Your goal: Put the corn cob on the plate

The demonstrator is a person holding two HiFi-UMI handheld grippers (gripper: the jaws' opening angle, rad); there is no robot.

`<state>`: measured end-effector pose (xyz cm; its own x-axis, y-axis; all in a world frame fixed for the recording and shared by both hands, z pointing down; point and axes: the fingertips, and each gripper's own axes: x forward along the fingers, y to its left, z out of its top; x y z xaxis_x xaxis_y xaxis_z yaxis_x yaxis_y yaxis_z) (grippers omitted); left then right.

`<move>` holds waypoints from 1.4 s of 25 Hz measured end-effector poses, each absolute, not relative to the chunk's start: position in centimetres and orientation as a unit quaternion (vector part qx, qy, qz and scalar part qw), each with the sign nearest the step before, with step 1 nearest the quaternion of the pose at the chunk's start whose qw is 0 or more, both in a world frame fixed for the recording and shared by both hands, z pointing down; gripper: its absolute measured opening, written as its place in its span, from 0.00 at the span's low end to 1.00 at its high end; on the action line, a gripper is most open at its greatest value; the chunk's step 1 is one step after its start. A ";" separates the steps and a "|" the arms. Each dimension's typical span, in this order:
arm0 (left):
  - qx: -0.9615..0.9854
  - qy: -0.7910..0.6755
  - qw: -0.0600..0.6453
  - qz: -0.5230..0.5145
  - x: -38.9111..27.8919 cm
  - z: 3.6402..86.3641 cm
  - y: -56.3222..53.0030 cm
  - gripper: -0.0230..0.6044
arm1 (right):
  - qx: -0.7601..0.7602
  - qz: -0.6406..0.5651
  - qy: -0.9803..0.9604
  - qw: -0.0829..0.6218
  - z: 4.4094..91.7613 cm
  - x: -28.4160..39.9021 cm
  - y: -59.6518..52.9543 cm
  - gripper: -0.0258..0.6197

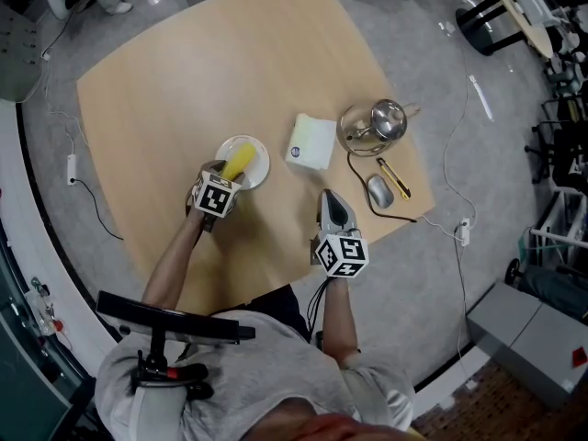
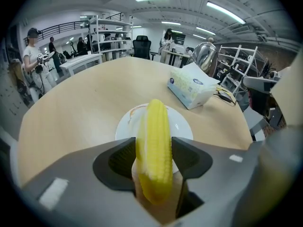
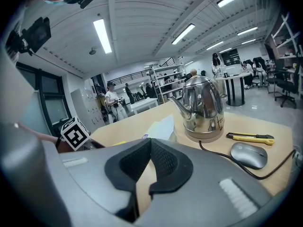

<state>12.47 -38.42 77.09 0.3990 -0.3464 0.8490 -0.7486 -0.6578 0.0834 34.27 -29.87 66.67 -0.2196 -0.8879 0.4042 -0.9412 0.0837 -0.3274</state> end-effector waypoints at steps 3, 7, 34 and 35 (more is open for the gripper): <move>0.809 -0.347 0.221 0.420 12.7 76.2 -38.8 0.45 | 0.623 0.264 -0.735 0.047 66.6 34.2 -29.8 0.05; 0.814 -0.346 0.205 0.420 12.6 74.7 -38.4 0.45 | 0.622 0.260 -0.737 0.045 65.9 33.9 -29.5 0.05; 0.852 -0.400 0.170 0.292 10.1 62.5 -33.1 0.28 | 0.623 0.219 -0.750 0.043 60.8 31.1 -25.1 0.05; 0.853 -0.402 0.169 0.286 9.8 62.0 -32.9 0.27 | 0.623 0.217 -0.750 0.043 60.6 30.9 -24.9 0.05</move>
